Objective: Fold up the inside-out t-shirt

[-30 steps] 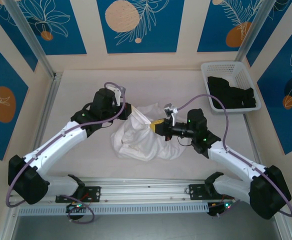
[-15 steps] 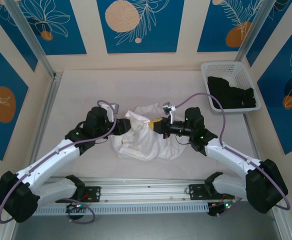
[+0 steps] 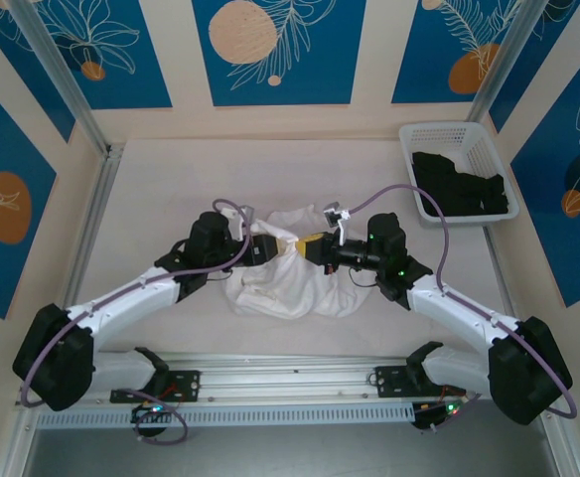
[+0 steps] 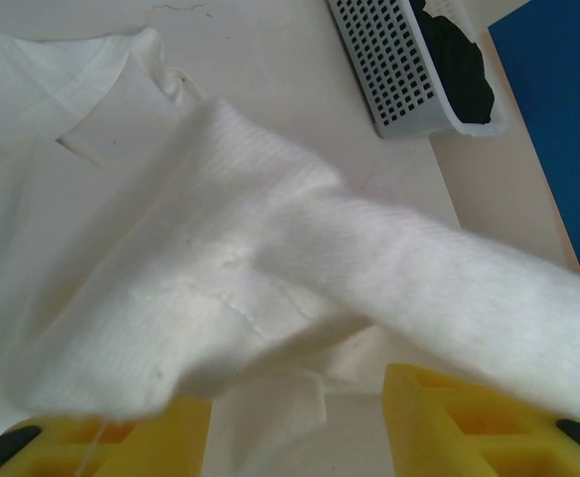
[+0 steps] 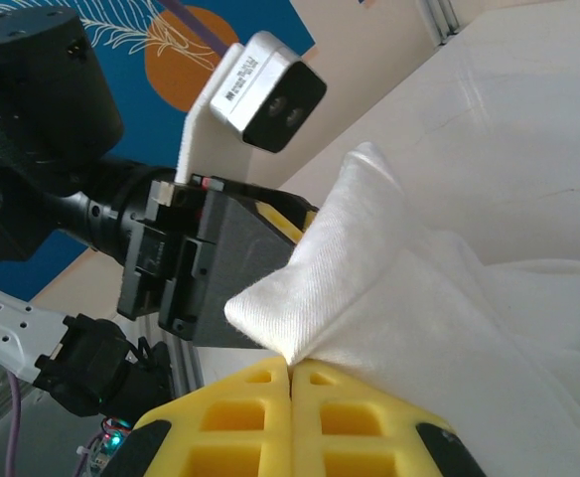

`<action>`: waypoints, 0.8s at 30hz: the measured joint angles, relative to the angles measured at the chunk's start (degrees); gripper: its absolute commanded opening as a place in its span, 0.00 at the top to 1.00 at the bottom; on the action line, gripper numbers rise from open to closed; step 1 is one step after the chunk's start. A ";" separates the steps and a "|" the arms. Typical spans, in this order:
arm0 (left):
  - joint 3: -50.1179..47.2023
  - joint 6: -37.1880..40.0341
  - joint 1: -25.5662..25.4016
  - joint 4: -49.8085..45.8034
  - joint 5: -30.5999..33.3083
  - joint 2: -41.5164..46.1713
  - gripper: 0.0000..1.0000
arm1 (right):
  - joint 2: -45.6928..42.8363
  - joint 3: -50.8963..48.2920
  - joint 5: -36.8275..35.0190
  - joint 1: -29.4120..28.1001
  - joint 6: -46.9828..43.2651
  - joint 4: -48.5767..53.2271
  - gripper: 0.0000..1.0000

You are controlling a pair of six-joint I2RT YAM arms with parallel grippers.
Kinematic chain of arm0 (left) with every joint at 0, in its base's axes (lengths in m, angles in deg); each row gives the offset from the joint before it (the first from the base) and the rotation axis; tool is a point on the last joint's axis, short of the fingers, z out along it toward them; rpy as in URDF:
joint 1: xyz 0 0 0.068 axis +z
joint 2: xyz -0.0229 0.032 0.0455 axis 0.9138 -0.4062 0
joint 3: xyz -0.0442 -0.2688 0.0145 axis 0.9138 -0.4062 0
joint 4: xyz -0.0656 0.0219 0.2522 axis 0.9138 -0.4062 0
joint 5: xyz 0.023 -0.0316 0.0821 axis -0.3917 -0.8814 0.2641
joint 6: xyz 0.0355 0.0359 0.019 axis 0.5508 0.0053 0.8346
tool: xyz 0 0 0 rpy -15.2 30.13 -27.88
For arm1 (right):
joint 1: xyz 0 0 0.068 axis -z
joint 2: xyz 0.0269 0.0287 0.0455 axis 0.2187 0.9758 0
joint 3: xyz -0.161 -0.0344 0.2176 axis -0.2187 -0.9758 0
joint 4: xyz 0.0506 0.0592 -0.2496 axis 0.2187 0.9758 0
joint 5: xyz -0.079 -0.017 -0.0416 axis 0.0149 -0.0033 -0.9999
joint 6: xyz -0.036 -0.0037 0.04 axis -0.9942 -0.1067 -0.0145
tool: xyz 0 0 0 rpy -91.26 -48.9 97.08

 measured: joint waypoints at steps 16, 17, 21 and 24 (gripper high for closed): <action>0.44 -2.60 -0.02 14.53 -3.69 -8.35 0.87 | -1.20 -0.04 -1.27 0.37 -0.04 0.48 1.00; 0.48 -2.58 -0.02 15.02 -4.04 -8.24 0.94 | -1.88 -0.07 -1.88 0.57 -0.13 0.87 1.00; 0.50 -0.76 0.61 14.12 -5.09 -5.03 1.00 | -5.73 -0.07 -5.57 1.36 -1.62 4.15 1.00; 0.50 0.70 1.51 11.61 -6.27 0.83 1.00 | -8.35 -0.07 -8.48 1.22 -4.79 7.26 1.00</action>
